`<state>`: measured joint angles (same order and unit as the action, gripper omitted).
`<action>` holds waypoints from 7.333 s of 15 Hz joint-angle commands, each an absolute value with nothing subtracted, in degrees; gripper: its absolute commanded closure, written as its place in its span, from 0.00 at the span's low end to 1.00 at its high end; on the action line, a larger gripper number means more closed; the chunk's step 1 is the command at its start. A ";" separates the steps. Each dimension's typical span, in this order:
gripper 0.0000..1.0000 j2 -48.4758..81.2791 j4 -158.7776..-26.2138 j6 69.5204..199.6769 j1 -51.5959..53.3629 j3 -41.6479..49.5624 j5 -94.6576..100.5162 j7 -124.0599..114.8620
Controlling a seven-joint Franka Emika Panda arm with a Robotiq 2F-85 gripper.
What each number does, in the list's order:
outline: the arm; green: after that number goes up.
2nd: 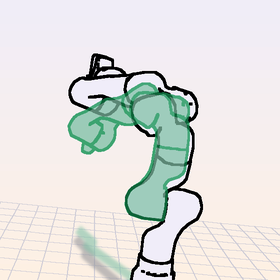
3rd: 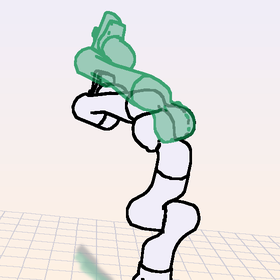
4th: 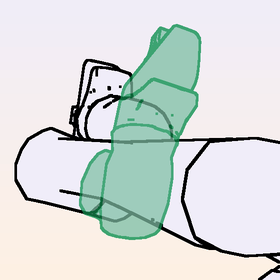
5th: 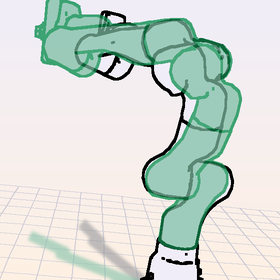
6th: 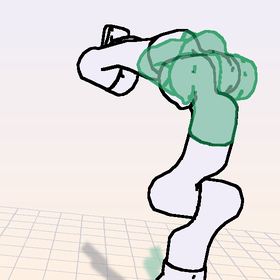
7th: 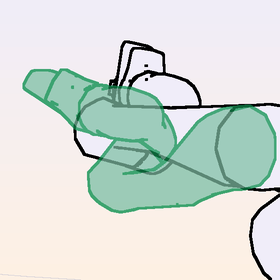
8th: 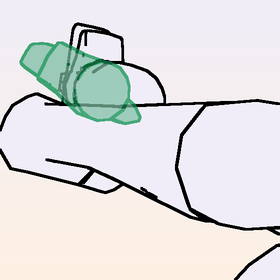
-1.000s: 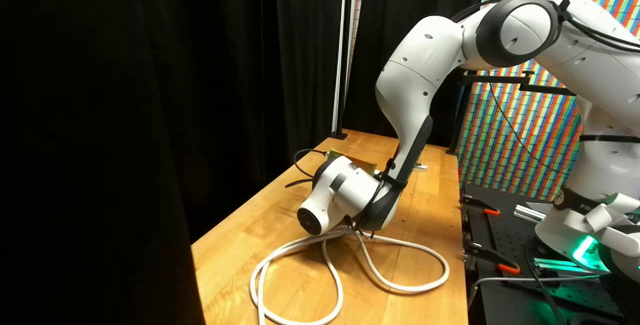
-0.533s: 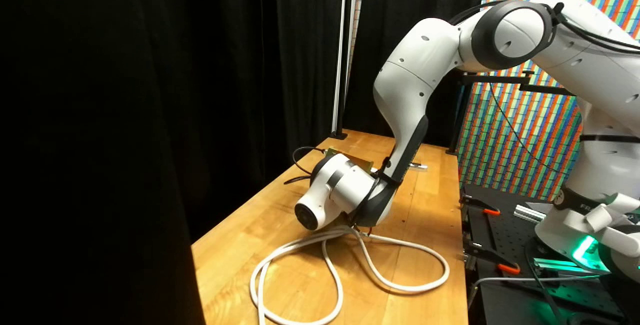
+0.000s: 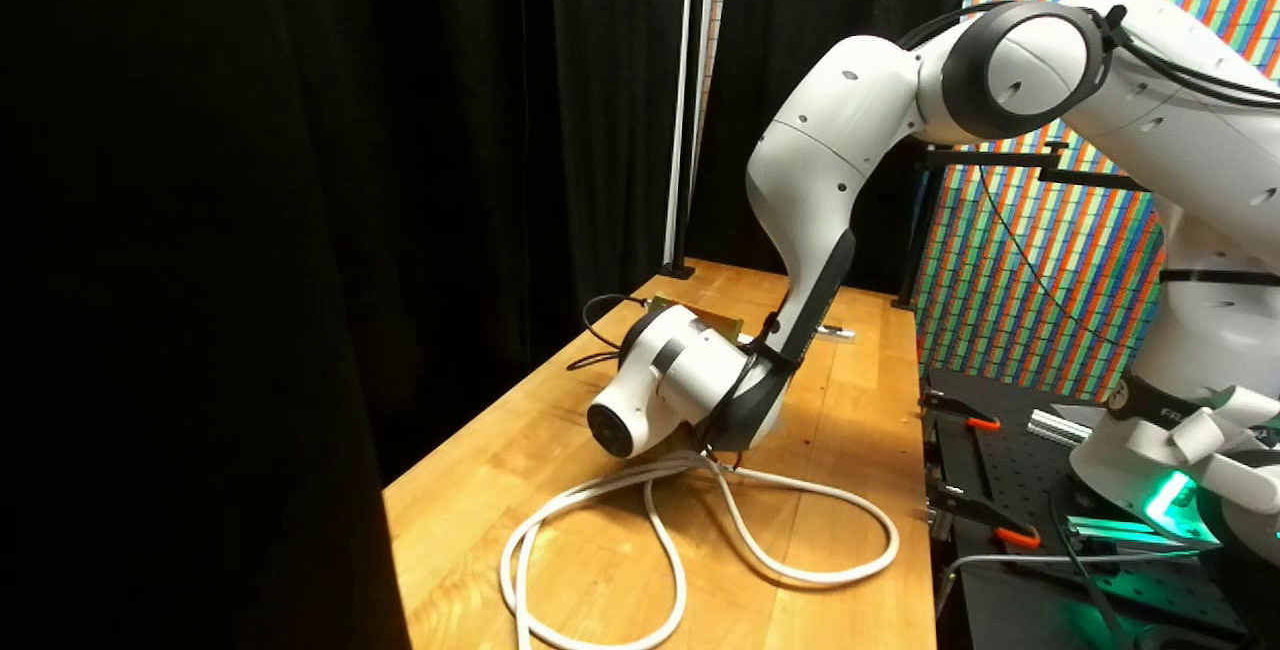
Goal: Place the white adaptor on the white extension cable
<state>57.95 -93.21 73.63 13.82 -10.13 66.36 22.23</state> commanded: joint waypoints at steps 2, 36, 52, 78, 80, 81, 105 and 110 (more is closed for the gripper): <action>0.77 58.09 -91.75 73.51 13.15 -10.70 65.91 24.12; 0.77 55.74 -94.56 72.41 13.14 -11.52 63.82 27.10; 0.77 56.91 -94.79 73.47 13.02 -11.63 63.42 23.52; 0.77 58.24 -94.16 73.08 12.79 -11.87 61.73 18.23; 0.77 57.49 -94.44 73.33 12.80 -12.07 61.90 18.31; 0.77 57.25 -94.47 73.38 12.81 -12.14 61.95 18.42; 0.77 55.64 -96.28 76.24 13.37 -14.10 65.53 23.27; 0.77 55.74 -96.47 75.92 13.19 -14.22 64.76 23.80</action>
<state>56.16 -94.95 73.48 13.67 -13.82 64.87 23.16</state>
